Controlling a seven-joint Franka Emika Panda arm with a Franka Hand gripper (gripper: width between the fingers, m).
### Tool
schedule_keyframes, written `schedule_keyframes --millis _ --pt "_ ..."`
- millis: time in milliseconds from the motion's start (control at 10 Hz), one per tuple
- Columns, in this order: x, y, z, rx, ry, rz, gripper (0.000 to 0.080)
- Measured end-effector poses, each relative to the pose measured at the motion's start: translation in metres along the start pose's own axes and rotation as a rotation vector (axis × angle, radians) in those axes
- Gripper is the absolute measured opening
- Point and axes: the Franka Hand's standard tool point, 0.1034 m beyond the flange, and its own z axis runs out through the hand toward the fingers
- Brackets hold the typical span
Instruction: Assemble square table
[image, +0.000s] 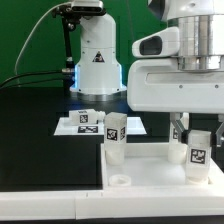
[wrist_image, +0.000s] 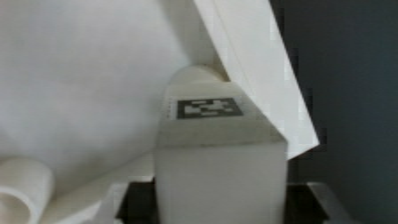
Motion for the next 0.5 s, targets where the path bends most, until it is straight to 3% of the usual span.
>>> schedule_keyframes --millis 300,500 --pt "-0.0023 0.0046 0.001 -0.018 -0.035 0.608 0.0285" --pt "0.0003 0.0062 0.0025 -0.005 -0.047 0.749 0.0285"
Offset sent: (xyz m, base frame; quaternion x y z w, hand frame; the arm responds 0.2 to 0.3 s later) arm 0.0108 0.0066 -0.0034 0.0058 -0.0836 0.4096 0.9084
